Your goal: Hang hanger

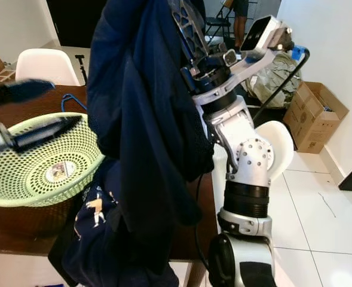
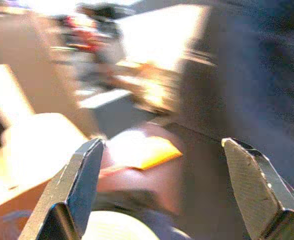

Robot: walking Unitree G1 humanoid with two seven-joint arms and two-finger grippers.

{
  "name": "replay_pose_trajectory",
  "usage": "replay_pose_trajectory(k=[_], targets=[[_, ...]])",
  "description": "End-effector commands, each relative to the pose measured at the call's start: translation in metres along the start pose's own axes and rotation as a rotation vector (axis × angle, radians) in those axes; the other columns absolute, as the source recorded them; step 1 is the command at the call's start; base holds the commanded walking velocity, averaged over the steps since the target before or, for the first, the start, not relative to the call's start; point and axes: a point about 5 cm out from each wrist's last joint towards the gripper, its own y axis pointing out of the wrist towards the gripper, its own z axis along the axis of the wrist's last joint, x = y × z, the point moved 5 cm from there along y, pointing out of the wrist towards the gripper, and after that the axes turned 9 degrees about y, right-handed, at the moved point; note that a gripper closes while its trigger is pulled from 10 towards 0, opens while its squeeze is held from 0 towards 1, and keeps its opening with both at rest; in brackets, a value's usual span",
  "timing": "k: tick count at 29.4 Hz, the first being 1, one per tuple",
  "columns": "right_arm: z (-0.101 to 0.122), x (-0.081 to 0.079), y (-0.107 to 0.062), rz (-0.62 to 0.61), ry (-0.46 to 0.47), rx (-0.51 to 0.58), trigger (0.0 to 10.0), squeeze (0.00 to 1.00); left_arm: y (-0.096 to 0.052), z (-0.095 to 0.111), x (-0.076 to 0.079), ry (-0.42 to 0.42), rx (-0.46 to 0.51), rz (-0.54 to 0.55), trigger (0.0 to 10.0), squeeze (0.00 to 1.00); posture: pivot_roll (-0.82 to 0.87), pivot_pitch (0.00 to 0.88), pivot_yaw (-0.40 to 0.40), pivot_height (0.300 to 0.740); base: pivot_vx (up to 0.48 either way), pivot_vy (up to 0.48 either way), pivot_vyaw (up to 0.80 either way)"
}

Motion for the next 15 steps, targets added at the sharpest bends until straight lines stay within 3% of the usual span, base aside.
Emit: replay_pose_trajectory(k=[1,2,10,12,15], targets=[[0.001,-0.01,0.007,0.064,0.002,-0.005,0.0,0.0,0.007,-0.022,-0.005,-0.047,-0.046,0.075,10.0,0.0,0.18,0.0,-0.067,0.74,0.0,0.0,0.0],[0.0,-0.013,0.007,0.083,0.011,-0.012,0.0,0.0,0.011,-0.032,0.001,-0.075,-0.052,0.065,10.0,0.0,0.18,0.0,-0.065,0.74,0.0,0.0,0.0],[-0.002,-0.018,0.008,0.108,0.019,-0.024,0.0,0.0,0.015,-0.039,0.007,-0.11,-0.032,0.057,10.0,0.0,0.18,0.0,-0.068,0.74,0.0,0.0,0.0],[-0.01,-0.033,0.009,0.183,0.04,-0.062,0.0,0.0,0.03,-0.043,0.02,-0.241,0.074,-0.001,10.0,0.0,0.16,0.0,-0.069,0.74,0.0,0.0,0.0],[-0.013,-0.038,0.009,0.21,0.048,-0.074,0.0,0.0,0.035,-0.041,0.026,-0.29,0.123,-0.04,10.0,0.0,0.16,0.0,-0.066,0.74,0.0,0.0,0.0]])
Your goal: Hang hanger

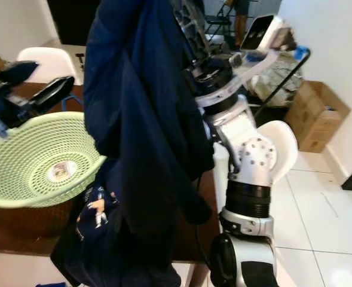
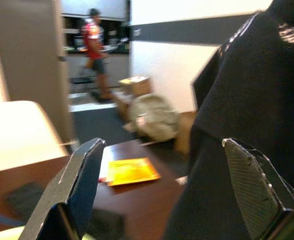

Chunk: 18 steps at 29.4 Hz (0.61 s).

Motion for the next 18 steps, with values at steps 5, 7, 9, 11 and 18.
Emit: replay_pose_trajectory(k=[5,7,9,11,18], targets=[[-0.009,-0.03,0.007,0.161,0.039,-0.048,0.0,0.0,0.002,0.02,0.022,-0.126,0.175,-0.187,10.0,0.0,0.15,0.0,-0.059,0.74,0.0,0.0,0.0],[-0.009,-0.03,0.007,0.161,0.039,-0.048,0.0,0.0,0.002,0.02,0.022,-0.126,0.175,-0.187,10.0,0.0,0.15,0.0,-0.059,0.74,0.0,0.0,0.0],[-0.017,-0.04,0.006,0.213,0.071,-0.085,0.0,0.0,-0.001,0.03,0.029,-0.151,0.24,-0.242,10.0,0.0,0.15,0.0,-0.061,0.74,0.0,0.0,0.0],[-0.022,-0.041,0.006,0.208,0.077,-0.103,0.0,0.0,-0.003,0.037,0.036,-0.164,0.278,-0.28,10.0,0.0,0.15,0.0,-0.061,0.74,0.0,0.0,0.0],[-0.028,-0.042,0.007,0.208,0.099,-0.11,0.0,0.0,-0.002,0.038,0.047,-0.173,0.291,-0.333,10.0,0.0,0.16,0.0,-0.062,0.74,0.0,0.0,0.0]])
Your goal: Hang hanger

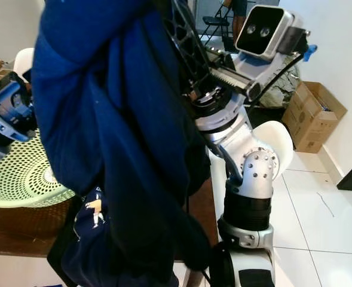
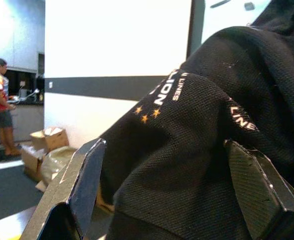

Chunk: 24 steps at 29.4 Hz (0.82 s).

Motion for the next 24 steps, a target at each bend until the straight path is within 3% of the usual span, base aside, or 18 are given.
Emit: replay_pose_trajectory(k=[1,3,8,18,19,24], targets=[[-0.003,-0.007,0.004,0.033,0.005,-0.012,0.0,0.0,0.002,0.0,0.008,-0.011,0.008,-0.039,10.0,0.0,0.16,0.0,-0.062,0.74,0.0,0.0,0.0],[-0.01,-0.007,0.006,0.04,0.025,-0.024,0.0,0.0,0.003,-0.006,0.018,-0.046,-0.005,-0.1,10.0,0.0,0.15,0.0,-0.059,0.74,0.0,0.0,0.0],[-0.016,-0.009,0.008,0.052,0.044,-0.031,0.0,0.0,0.005,-0.017,0.027,-0.099,-0.034,-0.164,10.0,0.0,0.14,0.0,-0.058,0.74,0.0,0.0,0.0],[-0.019,-0.011,0.009,0.065,0.056,-0.032,0.0,0.0,0.007,-0.036,0.028,-0.159,-0.094,-0.219,9.6,0.0,0.14,0.0,-0.052,0.74,0.0,0.0,0.0],[-0.019,-0.011,0.009,0.065,0.056,-0.031,0.0,0.0,0.007,-0.038,0.028,-0.164,-0.101,-0.222,0.0,0.0,0.14,0.0,-0.052,0.74,0.0,0.0,0.0],[-0.019,-0.01,0.008,0.061,0.056,-0.029,0.0,0.0,0.004,-0.034,0.026,-0.162,-0.089,-0.225,0.0,0.0,0.14,0.0,-0.049,0.74,0.0,0.0,0.0]])
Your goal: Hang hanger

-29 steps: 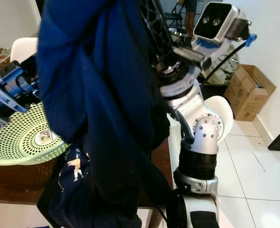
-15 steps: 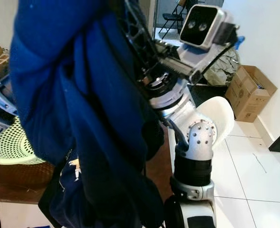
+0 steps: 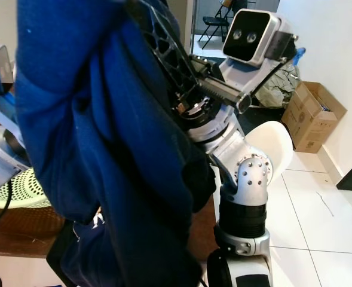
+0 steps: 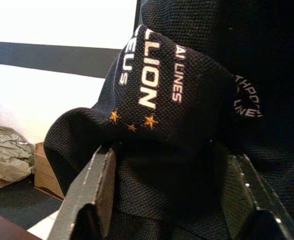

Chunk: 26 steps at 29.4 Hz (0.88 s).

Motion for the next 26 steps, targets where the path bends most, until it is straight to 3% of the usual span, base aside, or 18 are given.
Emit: replay_pose_trajectory(k=[1,19,21,24,25,26], targets=[[-0.003,-0.007,0.005,0.038,0.001,-0.006,0.0,0.0,0.0,0.0,0.0,-0.002,-0.008,-0.013,0.0,0.0,0.14,0.0,-0.049,0.74,0.0,0.0,0.0],[-0.003,-0.001,0.002,0.0,-0.033,0.004,0.0,0.0,-0.007,0.012,-0.012,0.059,0.005,0.044,0.0,0.0,0.14,0.0,-0.047,0.74,0.0,0.0,0.0],[-0.001,0.022,-0.004,-0.152,-0.12,-0.003,0.0,0.0,-0.012,0.025,-0.026,0.135,0.019,0.124,0.0,0.0,0.14,0.0,-0.046,0.74,0.0,0.0,0.0],[0.0,0.031,-0.006,-0.214,-0.142,-0.01,0.0,0.0,-0.014,0.033,-0.031,0.167,0.024,0.157,0.0,0.0,0.14,0.0,-0.046,0.74,0.0,0.0,0.0],[0.004,0.058,-0.017,-0.382,-0.179,-0.018,10.0,0.0,-0.02,0.053,-0.043,0.254,0.034,0.237,0.0,0.0,0.15,0.0,-0.046,0.74,0.0,0.0,0.0],[0.007,0.076,-0.027,-0.498,-0.207,-0.026,10.0,0.0,-0.025,0.068,-0.049,0.314,0.045,0.293,0.0,0.0,0.15,0.0,-0.046,0.74,0.0,0.0,0.0]])
